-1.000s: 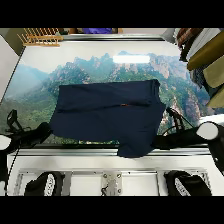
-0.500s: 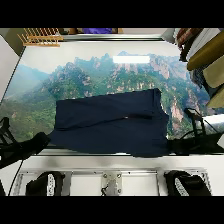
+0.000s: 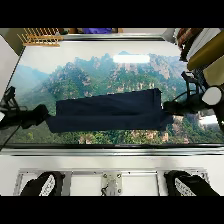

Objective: Fold the clothes and pants, and hang the long-sleeved shirts on hangers.

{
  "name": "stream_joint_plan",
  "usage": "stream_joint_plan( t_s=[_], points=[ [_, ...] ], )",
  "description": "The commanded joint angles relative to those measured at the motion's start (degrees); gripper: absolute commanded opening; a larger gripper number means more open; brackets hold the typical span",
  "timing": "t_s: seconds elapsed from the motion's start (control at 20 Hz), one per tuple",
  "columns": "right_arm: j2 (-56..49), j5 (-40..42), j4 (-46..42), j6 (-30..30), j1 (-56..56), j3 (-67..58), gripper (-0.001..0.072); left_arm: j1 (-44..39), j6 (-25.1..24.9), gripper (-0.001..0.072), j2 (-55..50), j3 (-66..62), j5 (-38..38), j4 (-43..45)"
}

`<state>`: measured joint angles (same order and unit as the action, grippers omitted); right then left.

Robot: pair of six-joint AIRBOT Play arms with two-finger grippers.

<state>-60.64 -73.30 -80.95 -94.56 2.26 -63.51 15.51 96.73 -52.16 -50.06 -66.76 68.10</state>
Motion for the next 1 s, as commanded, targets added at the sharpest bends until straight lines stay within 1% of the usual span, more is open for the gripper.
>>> stream_joint_plan(
  t_s=[0.0,0.1,0.25,0.6,0.75,0.85,0.9,0.95],
  points=[
    [-7.5,11.72,-0.52,0.26,-0.02,-4.07,0.0014,-1.95,0.2,0.0011,-11.93,-7.32,6.54,1.97],
    [-9.42,17.79,-0.5,0.22,-0.02,-4.11,0.0014,-2.03,0.15,0.0011,-16.76,-10.47,7.34,1.92],
    [-12.07,24.28,-0.48,0.07,-0.02,-4.11,0.0015,-2.67,0.15,0.0011,-23.21,-13.27,8.33,1.9],
    [-20.24,32.5,0.24,0.07,0.04,-4.11,0.0016,-2.67,0.13,0.0011,-31.3,-12.83,14.29,0.83],
    [-23.26,37.44,4.52,0.09,0.04,-4.11,0.0019,-2.69,0.13,0.0012,-33.11,-12.83,16.81,0.24],
    [-24.76,40.5,9.31,0.11,0.04,-4.11,0.0028,-2.67,-0.09,0.0012,-33.88,-12.83,18.64,-2.4],
    [-25.27,41.79,11.47,0.15,0.04,-4.11,0.004,-2.69,-1.2,0.0071,-33.94,-12.83,19.8,-4.04],
    [-25.44,42.82,12.68,0.28,0.04,-4.11,0.0224,-2.97,-1.99,0.0379,-33.92,-12.87,20.94,-5.51]
  ],
)
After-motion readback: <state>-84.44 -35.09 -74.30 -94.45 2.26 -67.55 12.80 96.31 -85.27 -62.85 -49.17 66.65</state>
